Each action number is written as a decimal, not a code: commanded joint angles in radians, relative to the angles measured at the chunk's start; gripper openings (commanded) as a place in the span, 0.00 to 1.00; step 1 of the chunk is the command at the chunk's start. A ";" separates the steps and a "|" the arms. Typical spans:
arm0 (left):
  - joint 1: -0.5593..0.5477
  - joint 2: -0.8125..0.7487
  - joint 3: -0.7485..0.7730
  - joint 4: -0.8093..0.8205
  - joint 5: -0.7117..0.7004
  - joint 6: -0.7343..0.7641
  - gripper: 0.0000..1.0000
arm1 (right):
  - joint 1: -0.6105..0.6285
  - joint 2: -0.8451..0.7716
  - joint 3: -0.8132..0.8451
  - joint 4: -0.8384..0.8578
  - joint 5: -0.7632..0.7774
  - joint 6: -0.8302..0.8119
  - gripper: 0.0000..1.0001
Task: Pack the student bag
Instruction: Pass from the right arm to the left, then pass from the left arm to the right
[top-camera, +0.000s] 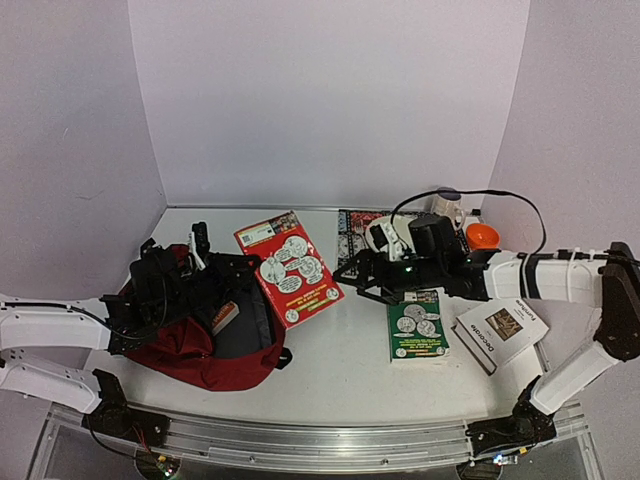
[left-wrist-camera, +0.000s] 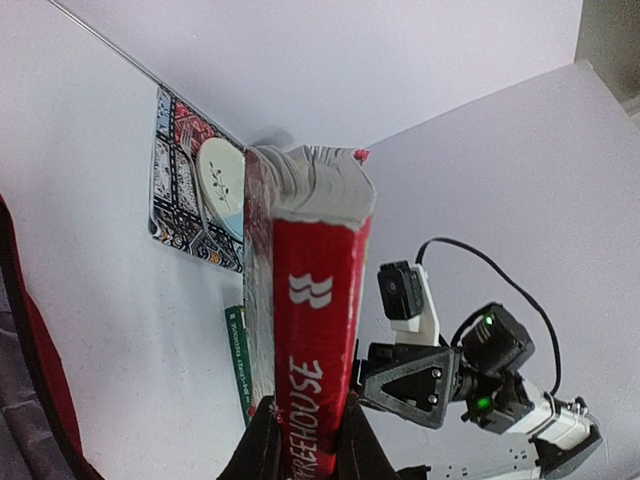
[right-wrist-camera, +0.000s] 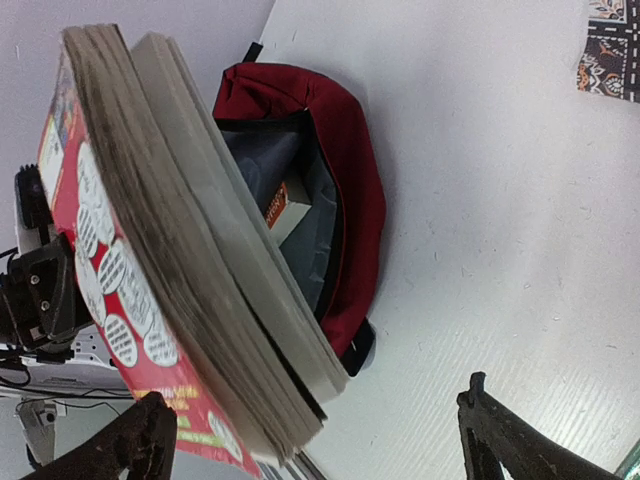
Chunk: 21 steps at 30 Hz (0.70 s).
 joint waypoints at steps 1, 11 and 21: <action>0.009 -0.011 0.035 0.114 -0.150 -0.087 0.00 | 0.009 -0.095 -0.106 0.209 0.067 0.179 0.98; 0.010 0.065 0.100 0.115 -0.262 -0.210 0.00 | 0.079 -0.104 -0.238 0.579 0.148 0.391 0.98; 0.010 0.110 0.165 0.120 -0.275 -0.269 0.00 | 0.160 0.069 -0.150 0.752 0.153 0.484 0.98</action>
